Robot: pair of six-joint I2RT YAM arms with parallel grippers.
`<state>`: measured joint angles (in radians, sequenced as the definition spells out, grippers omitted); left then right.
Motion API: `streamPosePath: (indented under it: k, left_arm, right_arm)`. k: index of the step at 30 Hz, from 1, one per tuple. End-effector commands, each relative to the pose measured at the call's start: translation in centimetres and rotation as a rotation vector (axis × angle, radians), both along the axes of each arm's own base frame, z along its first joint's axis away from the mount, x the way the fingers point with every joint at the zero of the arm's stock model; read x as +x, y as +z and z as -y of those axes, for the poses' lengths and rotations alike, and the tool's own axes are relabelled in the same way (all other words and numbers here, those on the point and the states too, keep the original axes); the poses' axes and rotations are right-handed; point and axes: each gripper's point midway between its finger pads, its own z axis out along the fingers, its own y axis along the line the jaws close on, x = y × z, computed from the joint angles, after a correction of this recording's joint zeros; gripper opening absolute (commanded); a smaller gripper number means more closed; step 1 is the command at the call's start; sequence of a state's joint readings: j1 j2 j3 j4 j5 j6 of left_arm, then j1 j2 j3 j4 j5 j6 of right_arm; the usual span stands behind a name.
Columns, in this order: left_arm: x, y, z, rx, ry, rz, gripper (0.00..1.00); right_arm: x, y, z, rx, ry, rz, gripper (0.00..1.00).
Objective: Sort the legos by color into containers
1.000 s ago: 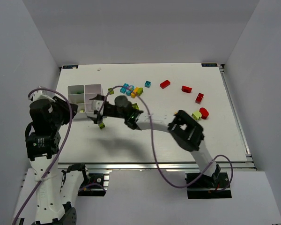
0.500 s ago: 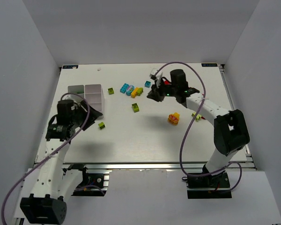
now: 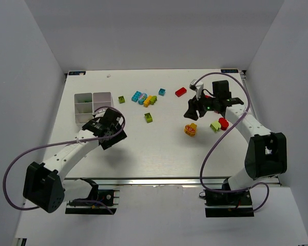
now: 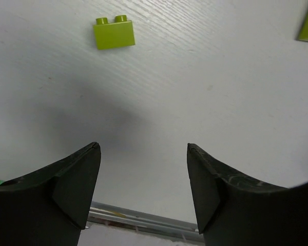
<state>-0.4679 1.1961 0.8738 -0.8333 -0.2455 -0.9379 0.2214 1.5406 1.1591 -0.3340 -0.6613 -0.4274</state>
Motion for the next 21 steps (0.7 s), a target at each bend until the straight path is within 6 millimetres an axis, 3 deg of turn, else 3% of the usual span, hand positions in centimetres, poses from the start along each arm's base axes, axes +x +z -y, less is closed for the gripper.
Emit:
streamPosePath:
  k: [1, 14, 21]
  left_arm:
    - [1.6, 0.7, -1.3, 0.115, 0.057, 0.044, 0.78]
    - [6.8, -2.1, -2.5, 0.343, 0.008, 0.12, 0.82]
    - [7.5, -3.8, -3.4, 0.424, -0.004, 0.131, 0.81]
  right_arm:
    - [-1.1, 0.2, -0.8, 0.04, 0.048, -0.017, 0.62]
    - [0.1, 1.3, -1.4, 0.08, 0.051, 0.01, 0.64]
    - [0.2, 1.7, -1.2, 0.079, 0.047, 0.026, 0.64]
